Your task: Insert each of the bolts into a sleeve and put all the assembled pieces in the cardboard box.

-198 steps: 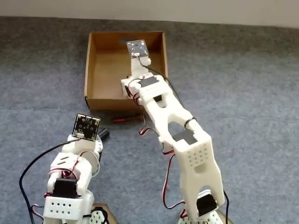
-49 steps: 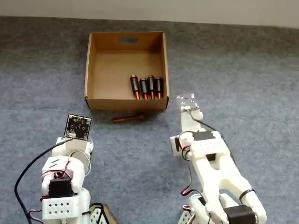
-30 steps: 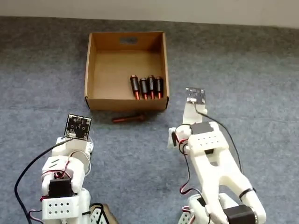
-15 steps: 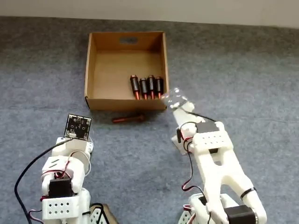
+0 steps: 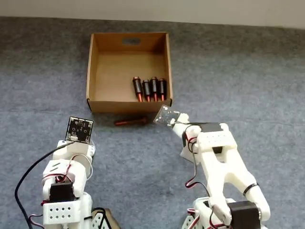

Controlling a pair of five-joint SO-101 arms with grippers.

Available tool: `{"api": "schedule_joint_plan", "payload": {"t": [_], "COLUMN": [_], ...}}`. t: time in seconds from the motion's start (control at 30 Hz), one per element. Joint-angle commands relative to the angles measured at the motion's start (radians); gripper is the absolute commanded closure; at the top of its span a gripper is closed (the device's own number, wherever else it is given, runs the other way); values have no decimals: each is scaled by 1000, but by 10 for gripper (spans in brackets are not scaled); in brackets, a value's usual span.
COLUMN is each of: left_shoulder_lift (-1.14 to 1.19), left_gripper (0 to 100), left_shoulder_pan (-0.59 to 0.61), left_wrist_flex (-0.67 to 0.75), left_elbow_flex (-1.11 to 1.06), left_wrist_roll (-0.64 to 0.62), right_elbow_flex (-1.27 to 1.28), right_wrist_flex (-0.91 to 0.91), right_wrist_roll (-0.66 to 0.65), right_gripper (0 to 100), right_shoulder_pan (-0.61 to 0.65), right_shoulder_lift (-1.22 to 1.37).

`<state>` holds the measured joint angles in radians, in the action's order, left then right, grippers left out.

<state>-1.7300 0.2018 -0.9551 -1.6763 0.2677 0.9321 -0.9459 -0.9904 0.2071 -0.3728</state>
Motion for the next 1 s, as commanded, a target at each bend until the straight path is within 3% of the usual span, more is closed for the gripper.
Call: {"api": "schedule_joint_plan", "payload": {"t": [0.0, 0.73, 0.8, 0.9, 0.97], "left_shoulder_lift": [-8, -8, -8, -8, -8], "left_gripper": [888, 888, 888, 888, 888], "left_shoulder_pan": [-10, -10, -10, -10, -10], "left_wrist_flex": [20, 15, 15, 15, 15], "left_elbow_flex": [-4, -1, -1, -1, -1], "left_wrist_roll": [8, 8, 8, 8, 8], "right_elbow_flex": [-33, 19, 28, 27, 24], "right_wrist_flex": [-44, -13, 2, 5, 7], "right_wrist_roll": [-106, -137, -137, -109, -34], "right_gripper": [772, 776, 817, 970, 980], "right_shoulder_pan": [-7, -12, -15, -15, -15], "right_shoulder_lift": [5, 8, 8, 7, 2]}}
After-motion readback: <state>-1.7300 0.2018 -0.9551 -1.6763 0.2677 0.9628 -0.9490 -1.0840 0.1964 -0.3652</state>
